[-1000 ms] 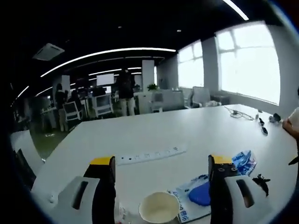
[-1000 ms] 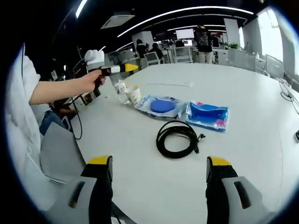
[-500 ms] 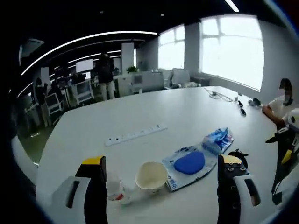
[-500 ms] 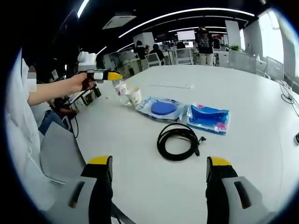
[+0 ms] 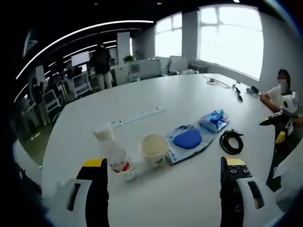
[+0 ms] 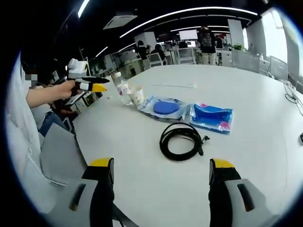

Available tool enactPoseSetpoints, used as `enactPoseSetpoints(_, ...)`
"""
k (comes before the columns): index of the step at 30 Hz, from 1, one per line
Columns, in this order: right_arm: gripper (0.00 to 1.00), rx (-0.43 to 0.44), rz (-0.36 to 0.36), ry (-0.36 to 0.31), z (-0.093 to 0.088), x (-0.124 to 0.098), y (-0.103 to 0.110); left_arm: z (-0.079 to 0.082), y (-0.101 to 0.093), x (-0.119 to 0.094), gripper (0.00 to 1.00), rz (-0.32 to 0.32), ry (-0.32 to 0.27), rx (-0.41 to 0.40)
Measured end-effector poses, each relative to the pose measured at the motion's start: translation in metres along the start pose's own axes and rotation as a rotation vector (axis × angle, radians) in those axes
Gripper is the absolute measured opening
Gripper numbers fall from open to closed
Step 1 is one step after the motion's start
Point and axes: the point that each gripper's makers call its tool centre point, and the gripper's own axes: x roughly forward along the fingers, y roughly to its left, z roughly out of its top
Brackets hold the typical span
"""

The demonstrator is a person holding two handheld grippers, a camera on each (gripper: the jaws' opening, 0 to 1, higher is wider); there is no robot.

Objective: Arrange the tabletop items into an orderly group along one side of the table until the central work area is clear of visible clutter.

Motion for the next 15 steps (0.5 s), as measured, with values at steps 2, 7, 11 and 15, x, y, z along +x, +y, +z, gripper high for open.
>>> enactPoseSetpoints(2,0.81,-0.003,-0.002,0.0,0.001,-0.001,-0.001,-0.005,-0.001,-0.005,0.97,-0.003,0.015,0.001)
enactPoseSetpoints(7,0.82,-0.008,-0.01,-0.002,0.002,-0.002,-0.003,-0.019,0.0,-0.02,0.97,-0.001,0.034,-0.007)
enactPoseSetpoints(11,0.82,-0.012,-0.016,0.001,0.002,-0.005,-0.005,-0.031,0.0,-0.033,0.97,-0.009,0.047,-0.02)
enactPoseSetpoints(15,0.82,-0.016,-0.025,0.002,0.002,-0.008,-0.008,-0.038,-0.002,-0.043,0.97,-0.015,0.045,-0.038)
